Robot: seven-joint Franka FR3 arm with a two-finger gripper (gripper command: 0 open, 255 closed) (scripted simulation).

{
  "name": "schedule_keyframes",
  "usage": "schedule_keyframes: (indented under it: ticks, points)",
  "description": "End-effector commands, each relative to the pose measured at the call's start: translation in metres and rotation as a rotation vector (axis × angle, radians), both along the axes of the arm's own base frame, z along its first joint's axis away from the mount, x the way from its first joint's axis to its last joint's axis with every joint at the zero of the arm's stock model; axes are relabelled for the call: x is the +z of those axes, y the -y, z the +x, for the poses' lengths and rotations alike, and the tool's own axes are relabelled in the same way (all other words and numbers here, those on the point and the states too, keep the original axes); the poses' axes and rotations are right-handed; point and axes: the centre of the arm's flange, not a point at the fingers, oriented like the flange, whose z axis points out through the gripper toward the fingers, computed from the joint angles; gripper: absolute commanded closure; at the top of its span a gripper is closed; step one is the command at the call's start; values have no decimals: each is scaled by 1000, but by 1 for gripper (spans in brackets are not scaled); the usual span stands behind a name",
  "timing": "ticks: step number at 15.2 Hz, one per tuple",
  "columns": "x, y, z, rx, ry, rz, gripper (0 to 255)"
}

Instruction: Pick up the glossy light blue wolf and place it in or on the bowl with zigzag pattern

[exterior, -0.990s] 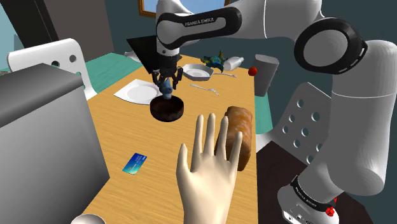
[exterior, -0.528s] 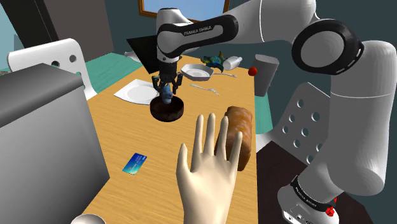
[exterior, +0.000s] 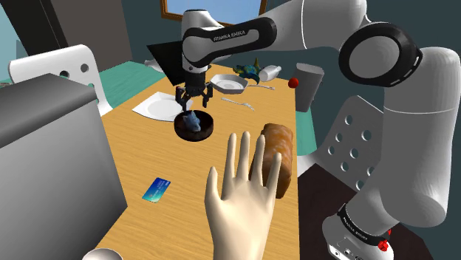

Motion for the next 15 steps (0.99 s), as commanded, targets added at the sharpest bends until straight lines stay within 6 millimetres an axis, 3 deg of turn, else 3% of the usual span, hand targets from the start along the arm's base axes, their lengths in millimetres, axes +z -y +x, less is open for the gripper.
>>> schedule_keyframes:
  ticks: [1,3,7,15]
  points:
    - [0,0,0,0,0,0,0]
    - [0,0,0,0,0,0,0]
    - [50,1,1,0,0,0,0]
    - [50,1,1,0,0,0,0]
